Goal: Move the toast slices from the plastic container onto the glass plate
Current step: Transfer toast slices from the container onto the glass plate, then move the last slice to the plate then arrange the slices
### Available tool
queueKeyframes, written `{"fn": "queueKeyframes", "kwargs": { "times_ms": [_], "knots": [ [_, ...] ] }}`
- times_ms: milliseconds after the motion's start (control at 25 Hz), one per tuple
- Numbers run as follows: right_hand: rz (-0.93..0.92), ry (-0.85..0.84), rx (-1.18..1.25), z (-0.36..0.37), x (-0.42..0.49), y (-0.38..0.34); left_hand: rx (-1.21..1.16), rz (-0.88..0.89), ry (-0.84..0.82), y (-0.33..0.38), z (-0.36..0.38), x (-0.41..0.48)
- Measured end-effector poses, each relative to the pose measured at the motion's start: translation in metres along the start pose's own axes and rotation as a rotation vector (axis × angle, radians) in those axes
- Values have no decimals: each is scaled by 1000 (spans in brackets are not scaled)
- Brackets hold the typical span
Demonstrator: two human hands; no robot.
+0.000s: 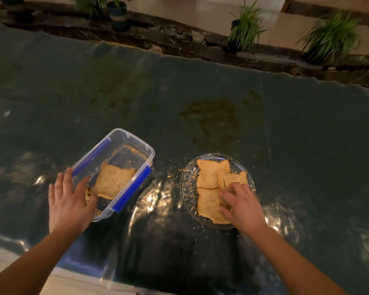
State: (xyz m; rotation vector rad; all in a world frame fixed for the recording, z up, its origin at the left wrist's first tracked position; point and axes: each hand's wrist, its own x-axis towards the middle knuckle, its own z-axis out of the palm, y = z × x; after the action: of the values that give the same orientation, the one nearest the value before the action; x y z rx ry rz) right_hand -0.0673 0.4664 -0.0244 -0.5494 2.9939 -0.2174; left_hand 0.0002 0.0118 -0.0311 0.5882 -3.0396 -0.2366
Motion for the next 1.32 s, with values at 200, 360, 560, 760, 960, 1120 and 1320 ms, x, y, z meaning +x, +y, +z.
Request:
{"fn": "queueKeyframes", "kwargs": {
  "times_ms": [200, 360, 560, 760, 960, 1120, 1320],
  "knots": [
    [18, 59, 9, -2, 0, -3, 1, 3, -2, 0, 1, 0],
    [-7, 83, 21, -11, 14, -16, -10, -1, 2, 1, 0, 0],
    [-148, 166, 101, -31, 52, -63, -39, -3, 15, 4, -3, -1],
    [-307, 159, 187, -47, 101, -147, -44, 3, 45, 2, 0, -1],
    [-404, 7, 155, -42, 155, -234, -10, -8, 31, -1, 4, 0],
    [-324, -316, -11, -25, 191, -275, -7, -9, 35, 0, 4, 0],
    [-270, -443, -125, 1, 207, -292, -28, -6, 41, 0, 5, 0]
  ]
}}
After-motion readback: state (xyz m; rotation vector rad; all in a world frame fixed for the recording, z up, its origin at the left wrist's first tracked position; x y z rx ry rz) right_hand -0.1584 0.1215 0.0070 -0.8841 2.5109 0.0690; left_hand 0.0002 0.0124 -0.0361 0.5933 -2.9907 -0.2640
